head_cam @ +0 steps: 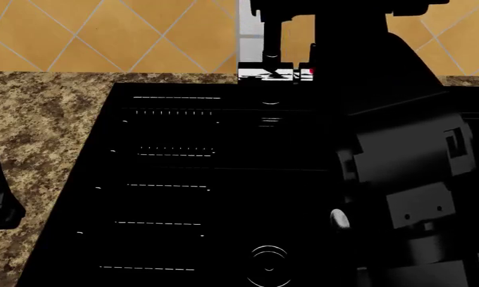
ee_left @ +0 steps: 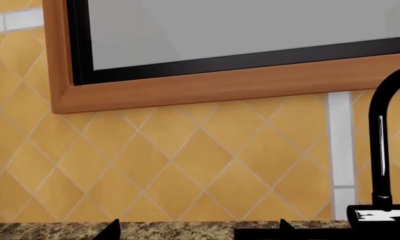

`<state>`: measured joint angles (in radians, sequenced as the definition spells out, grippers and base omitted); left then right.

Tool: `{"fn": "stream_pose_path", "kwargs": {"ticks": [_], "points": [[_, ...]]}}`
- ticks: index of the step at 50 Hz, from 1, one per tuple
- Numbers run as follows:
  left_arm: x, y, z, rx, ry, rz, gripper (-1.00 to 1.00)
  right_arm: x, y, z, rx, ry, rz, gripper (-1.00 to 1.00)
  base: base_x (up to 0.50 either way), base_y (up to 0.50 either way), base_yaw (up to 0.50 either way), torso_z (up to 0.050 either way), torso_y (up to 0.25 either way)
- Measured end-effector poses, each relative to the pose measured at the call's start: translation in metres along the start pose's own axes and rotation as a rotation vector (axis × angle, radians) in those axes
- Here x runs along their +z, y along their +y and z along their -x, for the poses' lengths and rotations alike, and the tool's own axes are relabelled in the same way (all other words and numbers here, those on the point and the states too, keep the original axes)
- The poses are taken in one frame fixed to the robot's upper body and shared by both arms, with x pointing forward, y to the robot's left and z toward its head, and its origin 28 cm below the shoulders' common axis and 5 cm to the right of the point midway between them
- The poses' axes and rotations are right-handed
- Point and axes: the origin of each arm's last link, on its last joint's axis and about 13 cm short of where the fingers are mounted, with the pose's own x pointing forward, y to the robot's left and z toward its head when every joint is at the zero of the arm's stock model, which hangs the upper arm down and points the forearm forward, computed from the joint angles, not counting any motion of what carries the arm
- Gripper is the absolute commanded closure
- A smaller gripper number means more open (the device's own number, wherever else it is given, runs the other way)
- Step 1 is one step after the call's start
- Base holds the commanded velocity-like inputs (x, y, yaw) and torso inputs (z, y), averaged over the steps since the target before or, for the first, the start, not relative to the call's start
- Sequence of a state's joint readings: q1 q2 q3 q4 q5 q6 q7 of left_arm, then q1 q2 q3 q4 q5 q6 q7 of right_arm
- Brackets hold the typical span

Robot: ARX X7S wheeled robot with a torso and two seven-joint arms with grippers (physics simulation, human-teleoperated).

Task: Turn the sink spout to the right.

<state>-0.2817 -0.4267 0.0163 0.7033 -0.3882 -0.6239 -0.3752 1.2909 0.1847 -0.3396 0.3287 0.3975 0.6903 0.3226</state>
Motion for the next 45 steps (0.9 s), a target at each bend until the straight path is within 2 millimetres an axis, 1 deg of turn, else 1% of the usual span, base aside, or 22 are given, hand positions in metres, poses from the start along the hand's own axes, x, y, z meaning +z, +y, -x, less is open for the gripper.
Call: {"fn": "stream_pose_path", "kwargs": {"ticks": [45], "points": [[0.000,0.000,0.000,-0.002,0.006,0.000,-1.00,0.003,-0.023,-0.001,-0.092,-0.011,0.027,-1.00,0.00,0.00,0.00,0.000,0.000]]}}
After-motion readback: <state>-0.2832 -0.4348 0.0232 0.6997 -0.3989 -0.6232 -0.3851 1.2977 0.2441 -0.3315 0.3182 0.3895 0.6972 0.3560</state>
